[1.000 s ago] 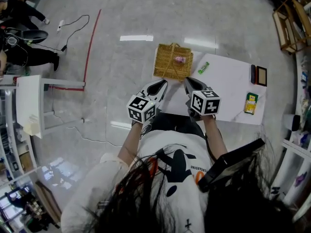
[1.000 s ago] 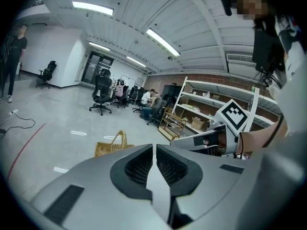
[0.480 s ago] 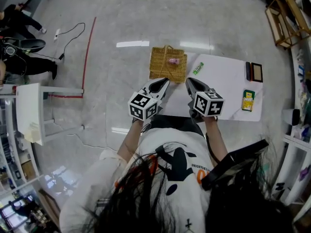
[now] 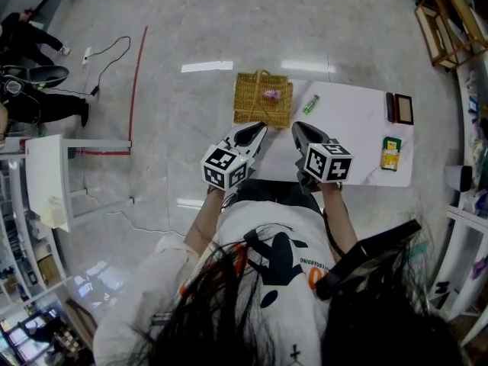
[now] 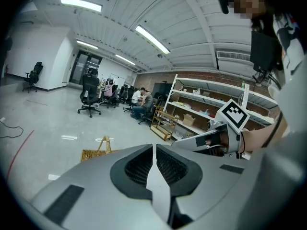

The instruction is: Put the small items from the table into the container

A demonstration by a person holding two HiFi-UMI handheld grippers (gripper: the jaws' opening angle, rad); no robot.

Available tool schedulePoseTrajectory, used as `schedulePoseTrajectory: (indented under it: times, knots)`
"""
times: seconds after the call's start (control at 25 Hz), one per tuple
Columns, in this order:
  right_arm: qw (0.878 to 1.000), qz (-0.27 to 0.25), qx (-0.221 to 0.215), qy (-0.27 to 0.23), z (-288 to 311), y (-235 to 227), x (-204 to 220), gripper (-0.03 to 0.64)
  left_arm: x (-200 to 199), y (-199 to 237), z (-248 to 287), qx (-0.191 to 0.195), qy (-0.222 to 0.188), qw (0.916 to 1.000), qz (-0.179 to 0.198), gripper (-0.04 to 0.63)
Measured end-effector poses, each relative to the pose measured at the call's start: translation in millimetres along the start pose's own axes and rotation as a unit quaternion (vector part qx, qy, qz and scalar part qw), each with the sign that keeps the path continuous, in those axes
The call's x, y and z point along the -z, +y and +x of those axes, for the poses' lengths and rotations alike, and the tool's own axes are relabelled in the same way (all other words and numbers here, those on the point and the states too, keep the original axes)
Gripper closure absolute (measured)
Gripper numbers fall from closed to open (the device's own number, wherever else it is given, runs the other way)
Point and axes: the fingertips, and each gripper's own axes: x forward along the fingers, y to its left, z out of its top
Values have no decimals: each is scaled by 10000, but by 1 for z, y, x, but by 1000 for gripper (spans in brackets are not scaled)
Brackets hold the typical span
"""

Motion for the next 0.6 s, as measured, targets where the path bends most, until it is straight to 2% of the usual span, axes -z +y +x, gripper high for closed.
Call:
schedulePoseTrajectory:
  times: [0.28, 0.6]
  knots:
    - [9993, 247, 291, 13, 6, -23, 10, 589, 9, 3, 7, 101, 158, 9998, -12, 580]
    - [9938, 554, 875, 396, 38, -93, 43, 588, 46, 17, 30, 211, 530, 9983, -115, 580]
